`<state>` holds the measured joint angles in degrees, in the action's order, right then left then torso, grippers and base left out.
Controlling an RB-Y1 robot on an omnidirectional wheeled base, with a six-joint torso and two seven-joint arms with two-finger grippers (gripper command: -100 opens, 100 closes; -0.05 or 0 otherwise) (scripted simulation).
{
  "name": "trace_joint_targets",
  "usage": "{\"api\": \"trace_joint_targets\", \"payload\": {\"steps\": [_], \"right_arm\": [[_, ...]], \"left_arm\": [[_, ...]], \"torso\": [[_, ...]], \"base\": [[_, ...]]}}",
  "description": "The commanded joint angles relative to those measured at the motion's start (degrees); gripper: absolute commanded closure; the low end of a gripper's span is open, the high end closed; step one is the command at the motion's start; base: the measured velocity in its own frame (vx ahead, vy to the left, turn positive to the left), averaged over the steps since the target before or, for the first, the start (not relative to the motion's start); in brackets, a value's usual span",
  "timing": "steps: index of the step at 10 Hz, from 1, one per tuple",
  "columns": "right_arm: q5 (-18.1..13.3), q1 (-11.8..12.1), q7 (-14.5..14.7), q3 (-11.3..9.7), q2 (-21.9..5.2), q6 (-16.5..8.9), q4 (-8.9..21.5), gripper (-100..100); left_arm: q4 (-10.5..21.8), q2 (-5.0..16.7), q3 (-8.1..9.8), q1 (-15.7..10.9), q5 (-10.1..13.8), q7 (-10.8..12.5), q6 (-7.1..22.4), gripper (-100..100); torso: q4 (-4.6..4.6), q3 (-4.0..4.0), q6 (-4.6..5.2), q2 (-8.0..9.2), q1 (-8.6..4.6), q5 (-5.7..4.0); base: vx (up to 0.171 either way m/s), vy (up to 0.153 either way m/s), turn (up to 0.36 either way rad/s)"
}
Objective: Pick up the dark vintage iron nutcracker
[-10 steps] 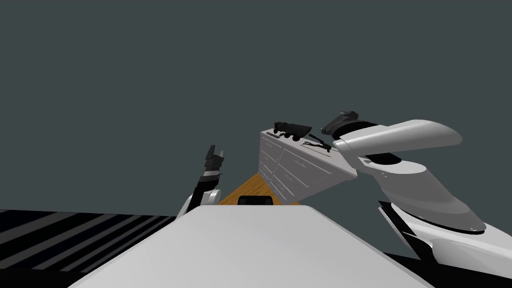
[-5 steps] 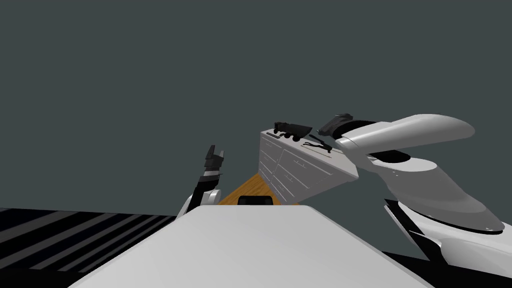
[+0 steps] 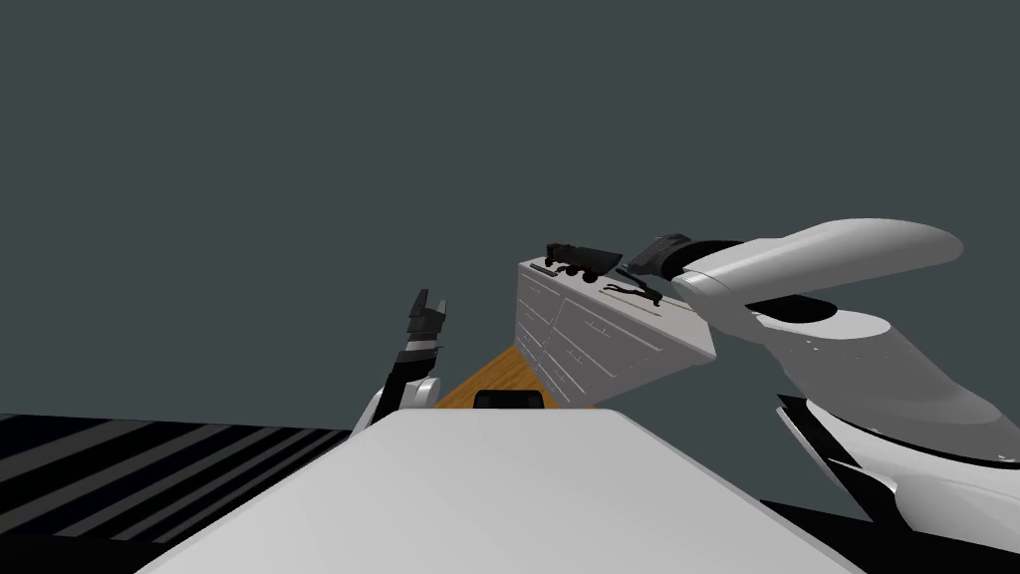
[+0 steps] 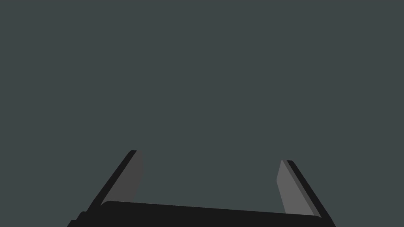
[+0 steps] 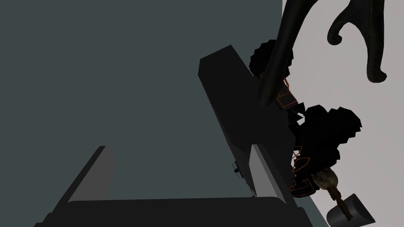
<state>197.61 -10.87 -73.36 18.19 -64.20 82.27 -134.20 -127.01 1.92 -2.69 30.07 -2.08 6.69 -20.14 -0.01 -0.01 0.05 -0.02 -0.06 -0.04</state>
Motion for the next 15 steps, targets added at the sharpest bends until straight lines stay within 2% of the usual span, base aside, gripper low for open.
{"api": "trace_joint_targets", "payload": {"steps": [1,2,4,5,7,8,9,10,11,12,13,15], "right_arm": [[1.73,0.2,0.06,0.4,-0.11,0.07,-0.1,-100],[4.0,-0.08,-1.91,0.54,-1.69,2.14,-0.19,-100],[6.51,-0.08,-1.91,0.54,-1.69,2.14,-0.19,-100],[8.51,-0.28,-3.73,0.65,-3.19,4.18,-0.26,-100],[10.88,-0.28,-3.73,0.65,-3.19,4.18,-0.26,-100],[13.16,-0.41,-5.38,0.73,-4.6,6.2,-0.3,-100],[14.83,-0.41,-5.38,0.73,-4.6,6.2,-0.3,-100],[16.87,-0.47,-6.84,0.78,-5.88,8.21,-0.31,-100],[18.31,-0.47,-6.84,0.78,-5.88,8.21,-0.31,-100],[20.16,-0.49,-8.12,0.81,-7.02,10.19,-0.28,-100],[21.31,-0.49,-8.12,0.81,-7.02,10.19,-0.28,-100],[25.17,-0.41,-10.05,0.84,-8.78,13.92,-0.08,-100]], "left_arm": [[0.0,0.0,0.0,0.0,0.0,0.0,0.0,0],[0.0,0.0,0.0,0.0,0.0,0.0,0.0,0],[0.0,0.0,0.0,0.0,0.0,0.0,0.0,0],[0.0,0.0,0.0,0.0,0.0,0.0,0.0,0],[0.0,0.0,0.0,0.0,0.0,0.0,0.0,0],[0.0,0.0,0.0,0.0,0.0,0.0,0.0,0],[0.0,0.0,0.0,0.0,0.0,0.0,0.0,0],[0.0,0.0,0.0,0.0,0.0,0.0,0.0,0],[0.0,0.0,0.0,0.0,0.0,0.0,0.0,0],[0.0,0.0,0.0,0.0,0.0,0.0,0.0,0],[0.0,0.0,0.0,0.0,0.0,0.0,0.0,0],[0.0,0.0,0.0,0.0,0.0,0.0,0.0,0]], "torso": [[0.0,0.0,0.0,0.0,0.0,0.0],[0.01,0.01,0.0,0.02,0.03,0.01],[0.0,-0.01,0.0,-0.01,-0.03,-0.01],[0.0,0.0,0.0,0.0,0.0,0.0],[0.0,-0.01,0.0,-0.01,-0.03,-0.01],[0.0,0.0,0.0,0.01,0.0,0.0],[0.0,0.0,0.0,0.0,-0.02,0.0],[0.0,-0.01,0.0,-0.01,-0.04,-0.01],[0.0,-0.01,0.0,-0.02,-0.08,-0.02],[0.0,-0.01,0.0,-0.02,-0.07,-0.02],[-0.01,-0.01,0.0,-0.02,-0.06,-0.01],[0.0,-0.01,0.01,-0.03,-0.07,-0.02]], "base": [[0.0,0.0,0.0],[0.01,-0.021,0.019],[0.009,-0.02,0.009],[0.011,-0.023,0.02],[0.007,-0.019,0.005],[0.009,-0.024,0.016],[0.013,-0.028,0.011],[0.016,-0.037,0.012],[0.012,-0.032,0.009],[0.011,-0.031,0.013],[0.009,-0.026,0.007],[0.024,-0.044,0.005]]}}
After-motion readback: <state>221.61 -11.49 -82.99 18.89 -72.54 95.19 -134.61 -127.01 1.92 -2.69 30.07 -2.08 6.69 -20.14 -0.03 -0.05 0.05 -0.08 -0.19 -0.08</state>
